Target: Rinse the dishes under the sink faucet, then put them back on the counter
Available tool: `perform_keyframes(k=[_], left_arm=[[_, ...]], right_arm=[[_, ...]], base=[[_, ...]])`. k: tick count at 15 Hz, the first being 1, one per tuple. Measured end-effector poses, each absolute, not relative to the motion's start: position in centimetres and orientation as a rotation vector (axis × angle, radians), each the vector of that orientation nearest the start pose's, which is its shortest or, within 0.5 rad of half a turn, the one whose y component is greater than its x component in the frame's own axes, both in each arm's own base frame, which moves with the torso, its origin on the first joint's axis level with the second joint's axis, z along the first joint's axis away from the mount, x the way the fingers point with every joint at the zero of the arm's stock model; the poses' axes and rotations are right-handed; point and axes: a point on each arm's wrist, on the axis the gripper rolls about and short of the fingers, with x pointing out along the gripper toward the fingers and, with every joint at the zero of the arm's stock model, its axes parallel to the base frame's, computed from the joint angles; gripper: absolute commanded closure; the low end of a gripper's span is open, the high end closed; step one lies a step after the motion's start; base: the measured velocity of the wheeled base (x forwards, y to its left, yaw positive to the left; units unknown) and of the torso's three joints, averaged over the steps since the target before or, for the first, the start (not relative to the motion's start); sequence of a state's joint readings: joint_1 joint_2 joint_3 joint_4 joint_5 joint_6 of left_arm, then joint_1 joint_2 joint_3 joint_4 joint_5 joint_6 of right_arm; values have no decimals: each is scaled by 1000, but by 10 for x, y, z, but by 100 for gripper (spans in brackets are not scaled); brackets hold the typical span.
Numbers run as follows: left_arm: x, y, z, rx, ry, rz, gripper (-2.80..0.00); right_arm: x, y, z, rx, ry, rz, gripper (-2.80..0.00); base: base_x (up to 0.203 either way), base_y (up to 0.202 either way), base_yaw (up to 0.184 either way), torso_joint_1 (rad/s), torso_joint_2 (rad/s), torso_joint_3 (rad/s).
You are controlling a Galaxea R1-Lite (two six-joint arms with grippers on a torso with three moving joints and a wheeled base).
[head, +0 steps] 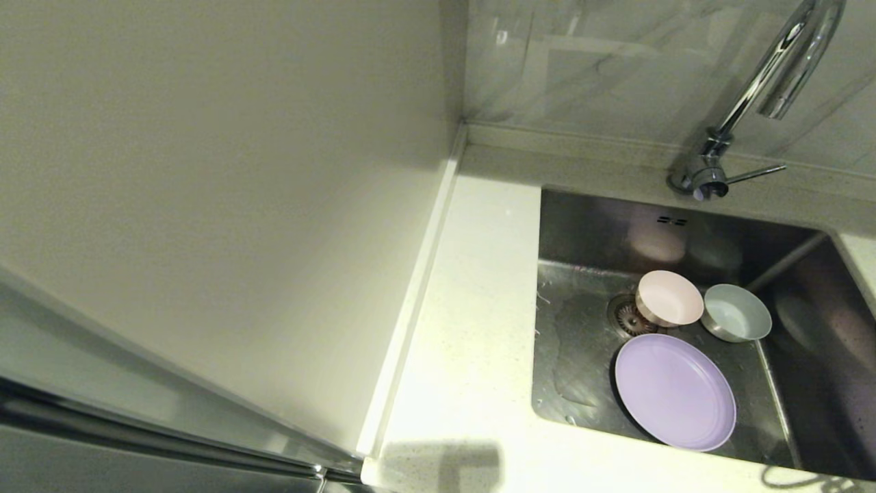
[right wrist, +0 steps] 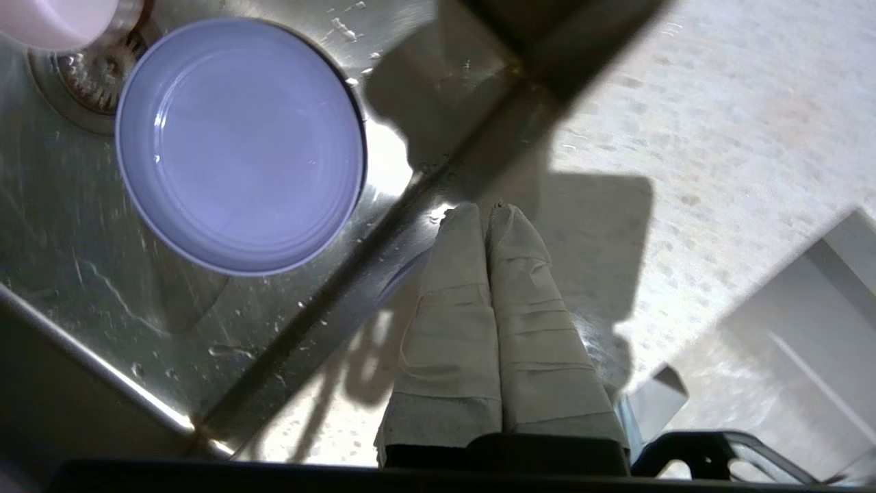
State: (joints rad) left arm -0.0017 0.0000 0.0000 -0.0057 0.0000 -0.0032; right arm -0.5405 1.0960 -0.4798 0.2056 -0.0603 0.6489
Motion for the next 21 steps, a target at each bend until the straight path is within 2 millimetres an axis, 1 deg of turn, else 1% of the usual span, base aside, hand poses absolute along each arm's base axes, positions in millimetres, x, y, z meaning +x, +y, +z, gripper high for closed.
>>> perform_keyframes(k=[1,3,7,8,9,12,18,21], left_arm=[[-23,0,76,-3,-5,-2,0],[-23,0,76,-3,-5,-2,0],[-23,0,76,-3,-5,-2,0],[-23,0,76,-2,-5,-2,0],[-23,0,76,-2,-5,-2,0],[-23,0,76,-2,-5,-2,0],[-23,0,76,-3,-5,-2,0],[-23,0,76,-2,-6,-2,0]], right_arm=[[108,-60,153,765,619,-814,0],[128,-64,165,685,633,-784,0],[174,-81,197,469,647,-656,0],[187,-86,204,437,640,-631,-6],[199,-91,208,418,643,-615,-280],[224,-101,204,421,674,-574,-280],[242,-104,188,626,729,-372,-280],[255,-108,185,757,733,-301,-280]], base=[[0,0,0,0,0,0],[0,0,0,0,0,0],[0,0,0,0,0,0],[0,0,0,0,0,0],[0,0,0,0,0,0],[0,0,0,0,0,0],[0,0,0,0,0,0],[0,0,0,0,0,0]])
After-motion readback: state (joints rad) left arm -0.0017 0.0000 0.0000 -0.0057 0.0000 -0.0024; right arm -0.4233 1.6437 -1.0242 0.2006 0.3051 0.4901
